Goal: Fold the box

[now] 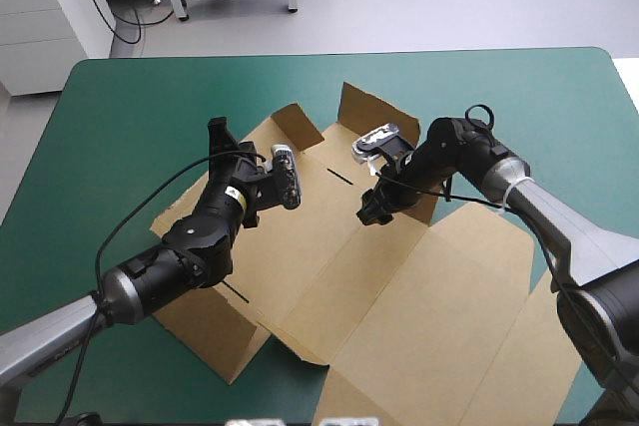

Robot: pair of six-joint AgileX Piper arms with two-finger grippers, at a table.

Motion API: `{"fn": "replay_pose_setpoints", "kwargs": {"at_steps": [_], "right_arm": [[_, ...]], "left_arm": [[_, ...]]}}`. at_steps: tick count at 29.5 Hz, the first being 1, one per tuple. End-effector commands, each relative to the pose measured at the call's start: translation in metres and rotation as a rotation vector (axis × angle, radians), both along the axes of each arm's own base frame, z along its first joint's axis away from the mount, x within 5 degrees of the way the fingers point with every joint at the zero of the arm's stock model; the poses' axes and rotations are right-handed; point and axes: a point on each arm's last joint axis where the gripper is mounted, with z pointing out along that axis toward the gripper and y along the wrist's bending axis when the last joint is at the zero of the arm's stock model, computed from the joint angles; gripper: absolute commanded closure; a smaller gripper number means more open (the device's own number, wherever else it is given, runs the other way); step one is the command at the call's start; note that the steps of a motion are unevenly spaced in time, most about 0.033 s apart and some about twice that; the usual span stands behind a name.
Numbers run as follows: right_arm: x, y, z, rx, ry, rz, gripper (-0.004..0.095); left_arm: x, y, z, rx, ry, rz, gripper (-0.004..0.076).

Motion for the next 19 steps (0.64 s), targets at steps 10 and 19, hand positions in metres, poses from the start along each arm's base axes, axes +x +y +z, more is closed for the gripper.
{"fn": "replay_pose_setpoints", "kwargs": {"at_steps": [10, 19], "right_arm": [[-0.003, -0.001, 0.028, 0.047, -0.079, -0.006, 0.0334], [-0.005, -0.001, 0.041, 0.036, -0.056, 0.03, 0.0334]], "left_arm": [[-0.003, 0.003, 0.02, -0.02, -0.066, -0.002, 0.0732], [-0.003, 0.003, 0.02, -0.02, -0.066, -0.002, 0.0732]]}}
